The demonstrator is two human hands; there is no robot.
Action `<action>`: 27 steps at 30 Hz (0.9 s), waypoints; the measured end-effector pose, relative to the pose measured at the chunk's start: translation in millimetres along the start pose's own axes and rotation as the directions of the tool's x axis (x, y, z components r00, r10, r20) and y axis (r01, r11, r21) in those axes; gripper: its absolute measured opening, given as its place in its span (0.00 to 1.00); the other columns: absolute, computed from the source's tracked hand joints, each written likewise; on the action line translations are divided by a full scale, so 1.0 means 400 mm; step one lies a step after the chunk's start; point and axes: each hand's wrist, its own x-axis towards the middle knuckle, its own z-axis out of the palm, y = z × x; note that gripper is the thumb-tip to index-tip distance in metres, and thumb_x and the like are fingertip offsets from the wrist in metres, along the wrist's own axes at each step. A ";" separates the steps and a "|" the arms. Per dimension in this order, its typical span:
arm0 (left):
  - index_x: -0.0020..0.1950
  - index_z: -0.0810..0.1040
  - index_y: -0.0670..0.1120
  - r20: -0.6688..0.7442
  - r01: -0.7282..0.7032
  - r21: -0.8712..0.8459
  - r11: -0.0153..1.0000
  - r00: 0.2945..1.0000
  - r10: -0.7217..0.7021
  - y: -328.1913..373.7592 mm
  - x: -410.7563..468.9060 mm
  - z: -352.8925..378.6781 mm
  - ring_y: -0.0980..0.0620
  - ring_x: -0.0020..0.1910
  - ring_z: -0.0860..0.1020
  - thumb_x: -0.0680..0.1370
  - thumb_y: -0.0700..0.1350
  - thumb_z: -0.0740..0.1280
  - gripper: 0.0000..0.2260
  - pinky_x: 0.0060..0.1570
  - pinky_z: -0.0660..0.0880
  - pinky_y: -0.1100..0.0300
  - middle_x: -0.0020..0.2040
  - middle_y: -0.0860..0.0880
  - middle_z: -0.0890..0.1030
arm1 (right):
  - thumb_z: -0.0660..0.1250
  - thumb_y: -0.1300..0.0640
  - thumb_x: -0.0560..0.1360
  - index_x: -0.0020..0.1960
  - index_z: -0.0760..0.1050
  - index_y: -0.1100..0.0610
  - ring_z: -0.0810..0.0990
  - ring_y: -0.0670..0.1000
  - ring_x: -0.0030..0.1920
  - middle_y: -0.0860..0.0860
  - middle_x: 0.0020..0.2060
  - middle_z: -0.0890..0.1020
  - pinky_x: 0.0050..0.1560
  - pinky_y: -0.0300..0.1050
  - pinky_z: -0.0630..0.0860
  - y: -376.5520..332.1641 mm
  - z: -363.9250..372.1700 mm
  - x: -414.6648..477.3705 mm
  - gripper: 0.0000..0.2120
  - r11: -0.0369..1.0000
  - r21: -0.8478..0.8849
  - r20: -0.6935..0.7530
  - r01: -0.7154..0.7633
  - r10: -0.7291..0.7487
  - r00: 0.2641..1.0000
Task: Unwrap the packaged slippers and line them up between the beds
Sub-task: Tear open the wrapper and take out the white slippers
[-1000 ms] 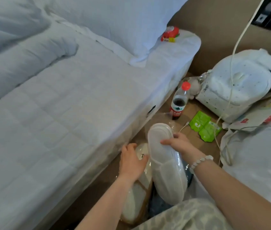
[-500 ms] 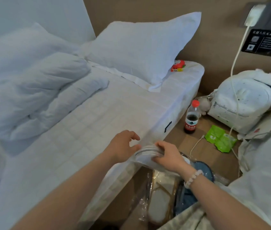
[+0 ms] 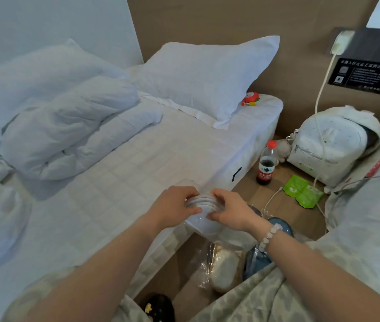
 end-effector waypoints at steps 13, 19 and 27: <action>0.56 0.75 0.46 -0.118 0.118 -0.267 0.956 0.981 -0.154 -0.030 -0.001 -0.063 0.50 0.46 0.74 0.80 0.47 0.62 0.08 0.47 0.69 0.59 0.47 0.50 0.77 | 0.80 0.48 0.61 0.67 0.63 0.52 0.74 0.45 0.56 0.45 0.58 0.74 0.54 0.36 0.71 0.003 -0.007 -0.016 0.41 0.974 0.133 0.206 -0.181 0.151 0.967; 0.50 0.74 0.48 -0.116 0.149 -0.279 0.949 0.975 -0.187 -0.054 0.021 -0.057 0.61 0.37 0.70 0.80 0.46 0.62 0.03 0.34 0.67 0.73 0.39 0.56 0.74 | 0.81 0.41 0.52 0.61 0.72 0.53 0.78 0.49 0.54 0.47 0.55 0.79 0.60 0.47 0.74 0.068 -0.030 0.001 0.41 0.962 0.007 0.197 -0.274 0.268 0.943; 0.58 0.75 0.44 -0.104 0.264 -0.386 0.884 0.940 -0.326 -0.084 0.029 -0.031 0.51 0.49 0.73 0.81 0.48 0.59 0.11 0.43 0.69 0.63 0.49 0.50 0.76 | 0.81 0.46 0.56 0.56 0.75 0.50 0.82 0.49 0.50 0.48 0.50 0.82 0.54 0.47 0.79 0.118 -0.070 0.011 0.31 0.927 0.034 0.371 -0.375 0.337 0.865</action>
